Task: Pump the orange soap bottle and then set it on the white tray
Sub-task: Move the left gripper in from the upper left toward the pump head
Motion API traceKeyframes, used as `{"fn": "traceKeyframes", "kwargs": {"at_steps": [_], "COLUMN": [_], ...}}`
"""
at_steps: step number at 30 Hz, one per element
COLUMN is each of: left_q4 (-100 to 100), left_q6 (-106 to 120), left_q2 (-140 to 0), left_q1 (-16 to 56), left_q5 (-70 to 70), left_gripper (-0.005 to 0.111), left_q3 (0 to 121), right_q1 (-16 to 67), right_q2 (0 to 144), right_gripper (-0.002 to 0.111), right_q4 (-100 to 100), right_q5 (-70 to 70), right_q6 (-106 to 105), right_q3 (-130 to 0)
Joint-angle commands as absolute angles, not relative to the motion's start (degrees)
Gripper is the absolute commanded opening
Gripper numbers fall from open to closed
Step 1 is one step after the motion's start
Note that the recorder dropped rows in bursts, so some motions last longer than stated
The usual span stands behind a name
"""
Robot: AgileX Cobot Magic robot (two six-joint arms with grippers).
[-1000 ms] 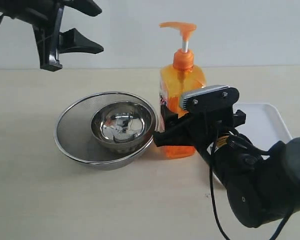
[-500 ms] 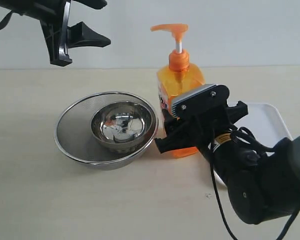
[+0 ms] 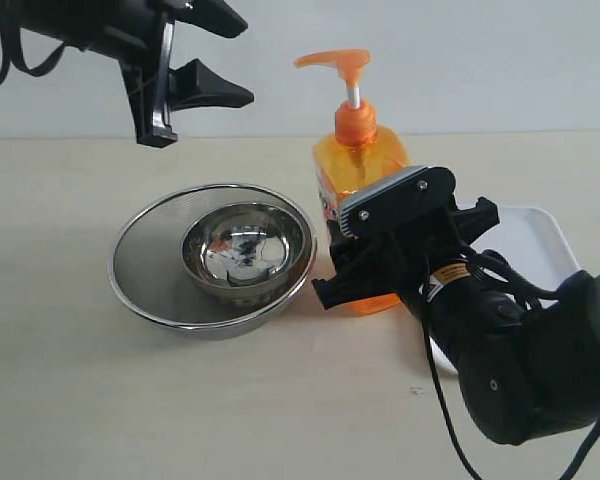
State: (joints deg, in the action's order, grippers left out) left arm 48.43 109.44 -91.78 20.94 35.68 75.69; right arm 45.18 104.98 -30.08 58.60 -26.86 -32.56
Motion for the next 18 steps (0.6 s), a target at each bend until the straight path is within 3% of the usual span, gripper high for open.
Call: {"fn": "traceKeyframes", "kwargs": {"at_steps": [1,13,18], "left_q4": [51.38,53.18,53.18], "left_q6": [111.22,108.61,106.83], "left_q2": [-93.98,-97.79,-97.79], "left_q1": [22.89,25.32,25.32], "left_q5": [32.35,36.5,39.24], "left_gripper": [0.056,0.056,0.05], "left_q3": [77.12,82.67,82.67], "right_q1": [45.18,45.18,45.18], "right_q2": [104.73,104.73,104.73], "right_gripper": [0.016,0.016,0.016], "right_q4": [-29.57,-29.19,-29.19], "right_q5": [57.55,57.3,57.3], "right_q6": [-28.46,-27.79,-27.5], "right_q3": [-32.13,-32.13,-32.13]}}
